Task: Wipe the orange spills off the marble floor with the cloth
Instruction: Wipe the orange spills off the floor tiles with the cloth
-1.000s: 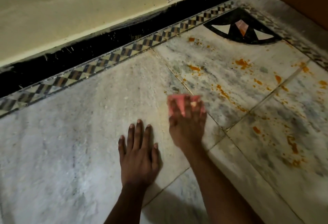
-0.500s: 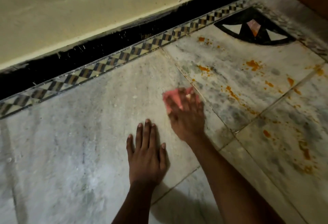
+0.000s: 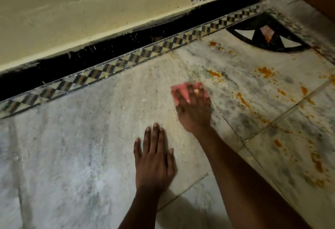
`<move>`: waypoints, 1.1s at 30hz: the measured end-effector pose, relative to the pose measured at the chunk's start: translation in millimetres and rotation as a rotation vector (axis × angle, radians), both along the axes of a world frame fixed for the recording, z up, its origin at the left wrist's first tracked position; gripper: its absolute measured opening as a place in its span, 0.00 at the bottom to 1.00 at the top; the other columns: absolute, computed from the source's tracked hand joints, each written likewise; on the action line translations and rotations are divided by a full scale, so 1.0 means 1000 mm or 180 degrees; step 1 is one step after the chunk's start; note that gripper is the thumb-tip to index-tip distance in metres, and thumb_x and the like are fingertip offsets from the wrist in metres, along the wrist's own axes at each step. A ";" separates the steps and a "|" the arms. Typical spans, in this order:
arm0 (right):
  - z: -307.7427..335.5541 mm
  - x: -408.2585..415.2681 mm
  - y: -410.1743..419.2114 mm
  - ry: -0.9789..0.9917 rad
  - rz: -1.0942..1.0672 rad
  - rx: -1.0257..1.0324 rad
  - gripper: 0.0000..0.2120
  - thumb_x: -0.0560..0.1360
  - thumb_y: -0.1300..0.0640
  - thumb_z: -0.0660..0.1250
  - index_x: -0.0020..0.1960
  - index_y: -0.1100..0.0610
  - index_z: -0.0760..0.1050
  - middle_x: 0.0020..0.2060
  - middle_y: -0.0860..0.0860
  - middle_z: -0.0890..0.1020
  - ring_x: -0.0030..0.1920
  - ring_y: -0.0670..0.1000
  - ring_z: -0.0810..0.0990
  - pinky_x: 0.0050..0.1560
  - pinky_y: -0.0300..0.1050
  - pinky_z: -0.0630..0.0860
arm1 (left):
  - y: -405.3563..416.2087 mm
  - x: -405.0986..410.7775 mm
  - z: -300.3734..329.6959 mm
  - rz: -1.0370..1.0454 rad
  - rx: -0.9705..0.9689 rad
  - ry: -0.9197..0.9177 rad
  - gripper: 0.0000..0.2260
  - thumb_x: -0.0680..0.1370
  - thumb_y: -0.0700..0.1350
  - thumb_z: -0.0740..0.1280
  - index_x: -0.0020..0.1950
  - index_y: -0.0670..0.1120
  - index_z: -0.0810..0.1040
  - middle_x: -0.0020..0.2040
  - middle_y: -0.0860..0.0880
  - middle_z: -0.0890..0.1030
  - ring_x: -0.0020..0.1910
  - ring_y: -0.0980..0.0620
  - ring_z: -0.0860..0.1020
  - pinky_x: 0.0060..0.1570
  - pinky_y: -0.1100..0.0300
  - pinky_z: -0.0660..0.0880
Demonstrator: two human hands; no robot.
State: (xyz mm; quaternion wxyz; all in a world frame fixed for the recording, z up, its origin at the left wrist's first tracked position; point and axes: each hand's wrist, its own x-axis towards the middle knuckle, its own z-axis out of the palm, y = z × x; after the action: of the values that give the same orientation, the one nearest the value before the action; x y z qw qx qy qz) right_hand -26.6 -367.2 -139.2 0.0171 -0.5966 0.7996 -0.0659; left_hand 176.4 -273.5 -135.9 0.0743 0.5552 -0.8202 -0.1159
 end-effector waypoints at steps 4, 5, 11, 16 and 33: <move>0.013 0.018 0.114 0.0144 0.0956 0.0239 0.27 0.87 0.41 0.47 0.84 0.30 0.43 0.87 0.46 0.46 0.86 0.59 0.41 0.84 0.65 0.49 | 0.001 0.000 0.004 -0.0015 0.0031 0.0021 0.31 0.85 0.56 0.54 0.86 0.46 0.57 0.87 0.47 0.51 0.86 0.47 0.48 0.82 0.37 0.53; 0.014 0.013 0.142 0.0135 0.0892 0.0255 0.27 0.87 0.41 0.47 0.84 0.30 0.44 0.87 0.46 0.47 0.87 0.58 0.44 0.83 0.65 0.53 | 0.001 0.000 0.005 -0.0011 0.0042 0.0033 0.31 0.85 0.56 0.54 0.86 0.46 0.56 0.87 0.48 0.51 0.86 0.47 0.48 0.82 0.37 0.53; -0.001 -0.035 0.081 -0.0270 -0.1453 -0.0249 0.27 0.83 0.40 0.54 0.82 0.40 0.61 0.81 0.60 0.67 0.81 0.70 0.62 0.77 0.73 0.61 | 0.001 -0.001 0.000 -0.0036 0.0029 0.0048 0.31 0.85 0.57 0.52 0.87 0.47 0.51 0.87 0.49 0.48 0.86 0.49 0.45 0.82 0.38 0.51; 0.002 0.003 0.036 0.0121 -0.0088 -0.0043 0.29 0.83 0.39 0.51 0.84 0.34 0.53 0.87 0.51 0.54 0.86 0.64 0.48 0.82 0.69 0.53 | 0.001 0.001 0.001 -0.0022 -0.0067 0.0072 0.31 0.84 0.56 0.53 0.86 0.46 0.58 0.87 0.47 0.54 0.86 0.47 0.51 0.81 0.37 0.54; -0.004 0.007 0.093 0.0188 0.0644 -0.0305 0.24 0.87 0.41 0.47 0.83 0.30 0.52 0.86 0.43 0.56 0.87 0.55 0.49 0.83 0.61 0.53 | -0.163 0.004 0.004 0.0101 -0.0119 0.0205 0.32 0.84 0.61 0.45 0.85 0.48 0.58 0.86 0.46 0.58 0.85 0.45 0.56 0.81 0.44 0.53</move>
State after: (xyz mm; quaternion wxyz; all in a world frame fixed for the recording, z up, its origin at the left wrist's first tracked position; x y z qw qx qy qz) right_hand -19.7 -273.8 -143.6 -0.0285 -0.6762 0.7314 -0.0843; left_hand 180.9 -436.6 -132.3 0.1128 0.5627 -0.8105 -0.1172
